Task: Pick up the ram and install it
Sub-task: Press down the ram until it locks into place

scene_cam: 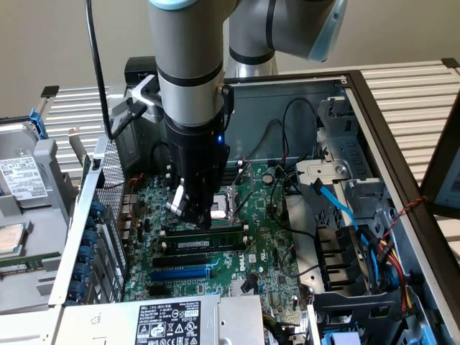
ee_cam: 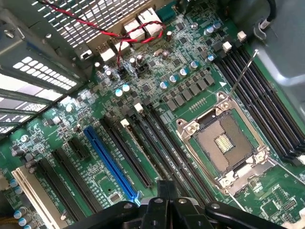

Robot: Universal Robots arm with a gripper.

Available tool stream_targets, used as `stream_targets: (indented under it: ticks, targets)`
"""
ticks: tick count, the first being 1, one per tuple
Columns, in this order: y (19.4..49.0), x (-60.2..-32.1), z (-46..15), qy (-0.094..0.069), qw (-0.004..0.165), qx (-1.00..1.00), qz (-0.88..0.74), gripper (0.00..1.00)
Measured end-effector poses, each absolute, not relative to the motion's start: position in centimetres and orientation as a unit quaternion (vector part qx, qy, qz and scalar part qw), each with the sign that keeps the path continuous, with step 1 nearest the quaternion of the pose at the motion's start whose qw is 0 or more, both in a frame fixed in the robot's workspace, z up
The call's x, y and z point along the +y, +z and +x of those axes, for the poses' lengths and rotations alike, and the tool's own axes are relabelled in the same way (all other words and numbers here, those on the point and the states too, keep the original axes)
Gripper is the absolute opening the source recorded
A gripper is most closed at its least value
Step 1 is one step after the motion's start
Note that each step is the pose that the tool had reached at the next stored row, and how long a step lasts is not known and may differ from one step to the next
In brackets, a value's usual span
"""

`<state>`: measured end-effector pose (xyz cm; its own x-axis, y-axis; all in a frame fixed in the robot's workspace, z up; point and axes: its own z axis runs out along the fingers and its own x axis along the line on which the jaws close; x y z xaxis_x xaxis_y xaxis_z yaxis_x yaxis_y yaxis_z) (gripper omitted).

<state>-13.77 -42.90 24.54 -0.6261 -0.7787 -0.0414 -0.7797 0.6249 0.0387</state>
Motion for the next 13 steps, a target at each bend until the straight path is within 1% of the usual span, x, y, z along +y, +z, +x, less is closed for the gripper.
stream_targets:
  ticks: [13]
  targets:
    - [24.4, -42.9, -13.77, 0.023, 0.012, 0.939, -0.342, 0.12]
